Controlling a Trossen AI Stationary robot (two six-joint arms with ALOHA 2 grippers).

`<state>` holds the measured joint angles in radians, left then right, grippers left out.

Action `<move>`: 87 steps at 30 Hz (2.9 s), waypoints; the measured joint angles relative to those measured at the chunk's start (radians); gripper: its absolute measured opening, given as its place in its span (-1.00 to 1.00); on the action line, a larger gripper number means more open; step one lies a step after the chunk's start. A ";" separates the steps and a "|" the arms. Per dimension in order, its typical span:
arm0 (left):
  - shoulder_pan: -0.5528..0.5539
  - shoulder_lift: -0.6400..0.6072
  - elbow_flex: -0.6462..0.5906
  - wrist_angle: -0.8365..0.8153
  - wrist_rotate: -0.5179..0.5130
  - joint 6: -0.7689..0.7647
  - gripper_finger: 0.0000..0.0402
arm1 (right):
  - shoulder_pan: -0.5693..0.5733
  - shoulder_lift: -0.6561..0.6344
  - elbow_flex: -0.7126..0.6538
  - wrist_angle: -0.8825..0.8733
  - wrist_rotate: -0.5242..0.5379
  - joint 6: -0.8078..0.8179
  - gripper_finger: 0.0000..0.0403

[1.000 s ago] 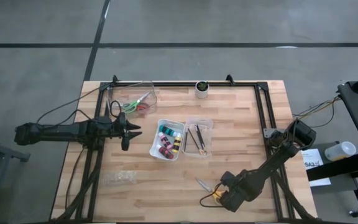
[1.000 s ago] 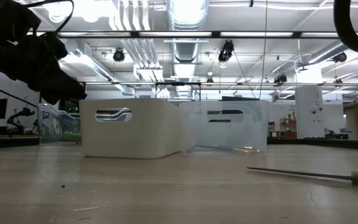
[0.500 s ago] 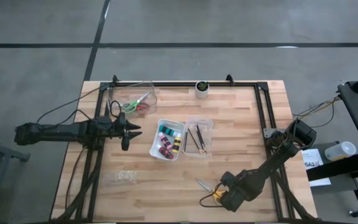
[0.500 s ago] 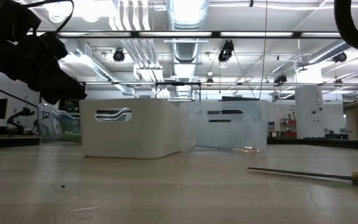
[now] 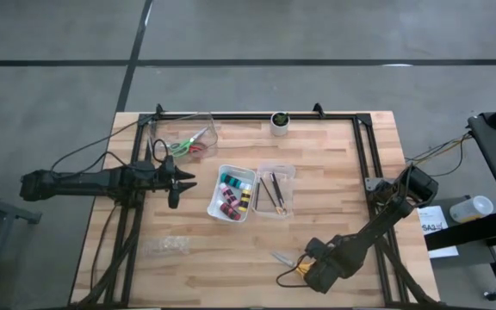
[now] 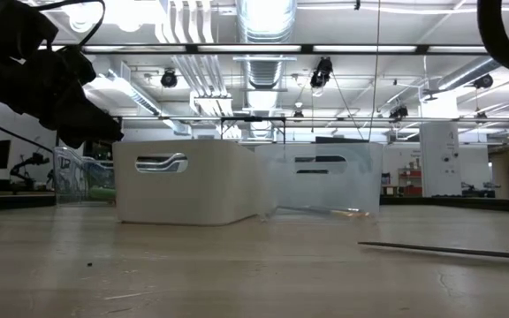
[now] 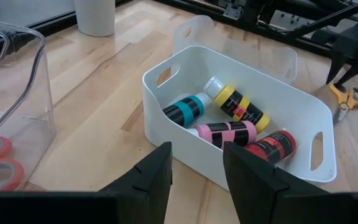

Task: Pick & Place Paint Supplies
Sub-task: Put the yellow scissors into the top transparent bin

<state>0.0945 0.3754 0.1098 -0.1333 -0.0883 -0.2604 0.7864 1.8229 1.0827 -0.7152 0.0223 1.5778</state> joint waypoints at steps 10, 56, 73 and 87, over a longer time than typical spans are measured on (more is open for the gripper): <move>0.000 0.000 0.000 0.000 0.000 0.000 -0.25 | 0.000 0.000 0.002 0.004 0.004 -0.007 -0.90; 0.000 0.000 0.000 0.000 0.000 0.000 -0.25 | -0.166 -0.363 0.002 0.095 0.788 -0.494 -0.80; 0.000 0.000 0.000 0.000 0.000 0.000 -0.25 | -0.532 -0.406 -0.032 0.424 0.362 -1.000 -0.86; 0.000 0.000 0.000 0.000 0.000 0.000 -0.25 | -0.531 -0.414 -0.079 0.464 0.370 -1.006 -0.96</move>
<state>0.0948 0.3752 0.1097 -0.1337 -0.0883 -0.2604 0.2554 1.4090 1.0039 -0.2511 0.3925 0.5721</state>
